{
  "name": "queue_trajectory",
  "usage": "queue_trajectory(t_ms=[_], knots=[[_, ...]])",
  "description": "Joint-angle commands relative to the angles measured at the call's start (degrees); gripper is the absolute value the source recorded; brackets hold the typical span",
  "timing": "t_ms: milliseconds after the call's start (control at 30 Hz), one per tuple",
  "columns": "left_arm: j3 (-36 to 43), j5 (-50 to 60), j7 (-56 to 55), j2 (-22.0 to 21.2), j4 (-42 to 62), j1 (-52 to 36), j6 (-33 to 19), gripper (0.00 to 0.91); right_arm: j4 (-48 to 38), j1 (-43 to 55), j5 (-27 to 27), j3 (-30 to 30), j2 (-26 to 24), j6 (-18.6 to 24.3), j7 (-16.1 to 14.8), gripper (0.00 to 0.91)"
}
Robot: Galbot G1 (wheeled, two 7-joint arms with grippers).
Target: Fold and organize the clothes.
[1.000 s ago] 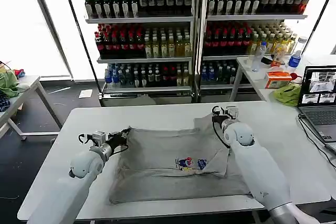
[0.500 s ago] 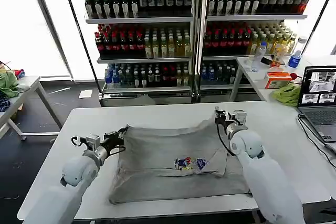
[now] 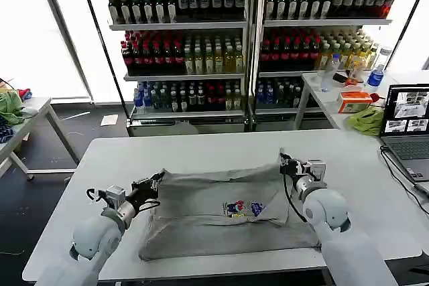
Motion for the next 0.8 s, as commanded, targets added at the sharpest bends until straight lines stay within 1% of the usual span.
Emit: queue_trajectory(t_ms=[33,200,300,433,533,633,800], knots=[[-1.75,1.76,0.22,-0.27,-3.64,6.14,-0.32,0.000,6.70,-9.73,-0.11,3.20,-0.59,0.03,0.17,0.000],[-2.79,2.96,0.32,-0.61,-4.91,9.06,-0.65,0.000,8.18,-12.90,-0.10,5.11,-0.77,0.07,0.09,0.000],[-3.65,3.60,0.51,-0.84,-5.94,11.55,-0.73,0.000,10.93,-15.98,-0.48,5.93,-0.27,0.09,0.14,0.000],[-4.70,4.22,0.57,-0.91,-7.52,14.25,-0.91,0.000,12.80,-19.04,-1.84,6.25,0.55,0.14,0.28,0.000],[-5.27,4.59,0.58,-0.92,-8.08,15.29,-0.89,0.000,13.69,-20.12,-2.74,6.40,1.14,0.13,0.65,0.000],[-5.91,4.84,0.60,-1.22,-8.16,15.95,-1.12,0.000,14.55,-21.53,-3.80,6.27,1.23,0.11,0.02,0.000],[-6.25,5.40,0.55,-1.84,-7.74,16.45,-1.50,0.000,14.84,-22.74,-5.24,6.03,1.93,0.15,0.08,0.000]])
